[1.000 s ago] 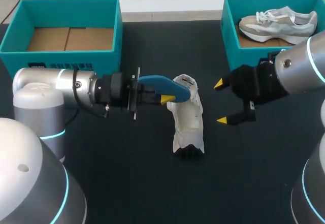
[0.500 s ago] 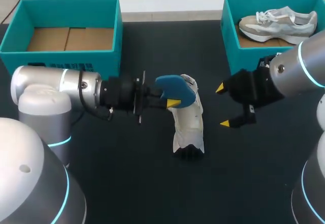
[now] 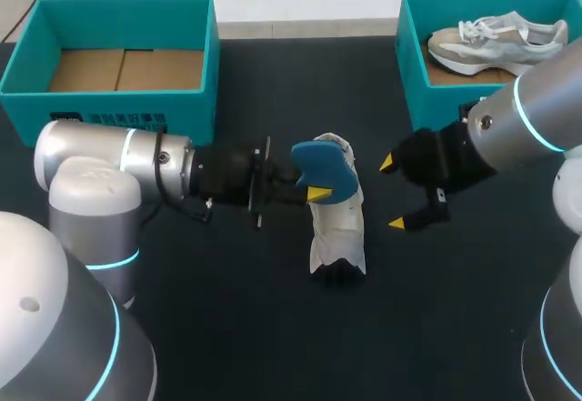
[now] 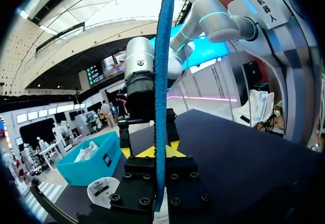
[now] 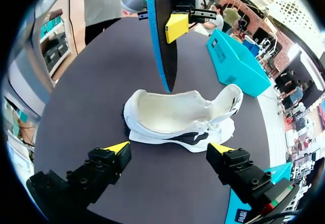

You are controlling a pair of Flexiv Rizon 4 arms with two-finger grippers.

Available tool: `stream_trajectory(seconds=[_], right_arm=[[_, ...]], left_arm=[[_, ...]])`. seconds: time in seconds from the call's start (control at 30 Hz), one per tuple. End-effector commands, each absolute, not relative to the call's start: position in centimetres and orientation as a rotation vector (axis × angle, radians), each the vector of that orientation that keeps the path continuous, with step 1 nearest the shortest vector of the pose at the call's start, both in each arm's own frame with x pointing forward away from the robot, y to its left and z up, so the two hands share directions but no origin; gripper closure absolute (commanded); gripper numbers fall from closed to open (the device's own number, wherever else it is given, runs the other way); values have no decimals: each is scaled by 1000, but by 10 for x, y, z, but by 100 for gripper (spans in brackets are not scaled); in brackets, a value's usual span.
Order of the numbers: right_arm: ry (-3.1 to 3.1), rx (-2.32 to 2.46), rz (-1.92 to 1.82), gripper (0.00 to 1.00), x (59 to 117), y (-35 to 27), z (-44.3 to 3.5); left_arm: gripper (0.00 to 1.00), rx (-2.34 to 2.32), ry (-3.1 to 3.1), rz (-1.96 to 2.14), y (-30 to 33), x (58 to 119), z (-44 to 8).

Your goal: Take the shoe out of the shoebox, open the shoe tongue, remove and reinsert the insole, then place the shoe into the shoebox

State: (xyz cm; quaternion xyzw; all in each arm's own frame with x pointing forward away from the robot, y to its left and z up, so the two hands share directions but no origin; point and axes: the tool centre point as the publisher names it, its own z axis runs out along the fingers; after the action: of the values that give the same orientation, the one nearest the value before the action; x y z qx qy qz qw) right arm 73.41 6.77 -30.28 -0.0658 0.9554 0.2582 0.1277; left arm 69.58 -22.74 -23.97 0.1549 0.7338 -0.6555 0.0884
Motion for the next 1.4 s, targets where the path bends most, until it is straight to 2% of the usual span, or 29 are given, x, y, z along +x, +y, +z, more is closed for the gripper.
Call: stream_trajectory(seconds=[0.03, 0.63, 1.0, 1.4], right_arm=[[2789, -193, 734, 0, 736, 69, -308], [2819, -149, 733, 0, 735, 60, -309], [2828, -110, 734, 0, 725, 44, -312], [2795, -7, 786, 0, 710, 59, -316]], left_arm=[[100, 463, 2175, -1956, -235, 696, -248], [100, 546, 2210, -1740, -253, 689, -250], [100, 548, 2198, -1747, -255, 690, -262], [100, 560, 2175, -1763, -253, 692, -278]])
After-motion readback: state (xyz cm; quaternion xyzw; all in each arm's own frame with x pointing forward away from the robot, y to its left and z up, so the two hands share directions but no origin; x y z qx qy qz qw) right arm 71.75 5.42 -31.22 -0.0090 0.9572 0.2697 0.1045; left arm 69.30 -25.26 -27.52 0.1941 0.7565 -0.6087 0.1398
